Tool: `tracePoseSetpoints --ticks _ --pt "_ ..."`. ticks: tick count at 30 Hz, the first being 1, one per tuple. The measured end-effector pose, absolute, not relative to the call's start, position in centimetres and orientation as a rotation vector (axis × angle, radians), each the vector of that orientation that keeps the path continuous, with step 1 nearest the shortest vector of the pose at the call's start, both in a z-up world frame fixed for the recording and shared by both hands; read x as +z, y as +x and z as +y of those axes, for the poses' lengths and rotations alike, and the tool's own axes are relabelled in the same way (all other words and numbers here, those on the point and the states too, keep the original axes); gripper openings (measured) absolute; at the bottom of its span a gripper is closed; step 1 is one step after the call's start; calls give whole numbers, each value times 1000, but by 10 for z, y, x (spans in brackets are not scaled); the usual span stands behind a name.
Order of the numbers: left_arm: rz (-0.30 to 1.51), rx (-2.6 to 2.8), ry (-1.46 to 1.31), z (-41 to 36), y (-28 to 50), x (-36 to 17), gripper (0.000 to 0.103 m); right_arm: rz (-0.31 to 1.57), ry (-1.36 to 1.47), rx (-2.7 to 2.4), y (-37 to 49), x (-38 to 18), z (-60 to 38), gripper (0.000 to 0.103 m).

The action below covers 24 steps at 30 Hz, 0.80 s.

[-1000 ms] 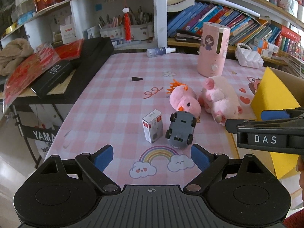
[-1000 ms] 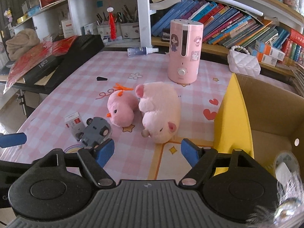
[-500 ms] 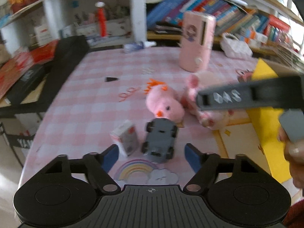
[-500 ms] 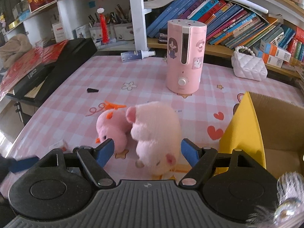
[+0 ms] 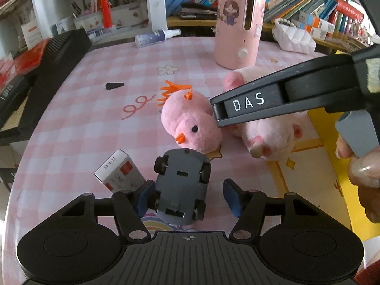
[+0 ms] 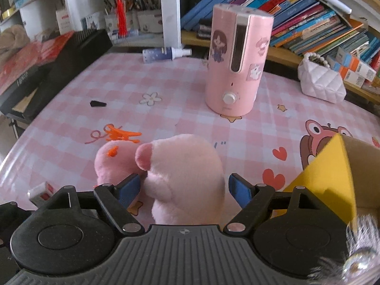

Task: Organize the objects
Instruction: 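Close the left tool on the grey toy car while the right tool grasps the pink plush pig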

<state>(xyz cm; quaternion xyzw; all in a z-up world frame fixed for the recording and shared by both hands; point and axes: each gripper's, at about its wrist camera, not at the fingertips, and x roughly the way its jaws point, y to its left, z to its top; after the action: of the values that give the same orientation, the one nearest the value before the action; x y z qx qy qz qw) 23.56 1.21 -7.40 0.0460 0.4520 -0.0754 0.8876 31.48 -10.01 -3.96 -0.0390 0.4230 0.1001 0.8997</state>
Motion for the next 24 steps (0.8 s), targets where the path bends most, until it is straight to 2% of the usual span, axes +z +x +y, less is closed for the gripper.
tracePoseSetpoints --ticks 1,4,5,7,10,24 --pt "942 -156 96 12 236 -75 60 880 -87 207 318 -42 -100 80" --pt "949 -150 91 15 239 -77 44 899 -91 207 324 -48 -101 80" --pt "947 -148 95 15 239 -76 42 909 -84 207 326 -50 -102 78" --pt "952 -152 96 15 240 -77 42 939 -62 215 329 -55 -103 67" --pt "950 -160 84 17 236 -75 42 946 -41 218 328 -56 -104 63" --pt "866 -203 -13 29 198 -46 42 817 3 218 270 -12 -114 62"
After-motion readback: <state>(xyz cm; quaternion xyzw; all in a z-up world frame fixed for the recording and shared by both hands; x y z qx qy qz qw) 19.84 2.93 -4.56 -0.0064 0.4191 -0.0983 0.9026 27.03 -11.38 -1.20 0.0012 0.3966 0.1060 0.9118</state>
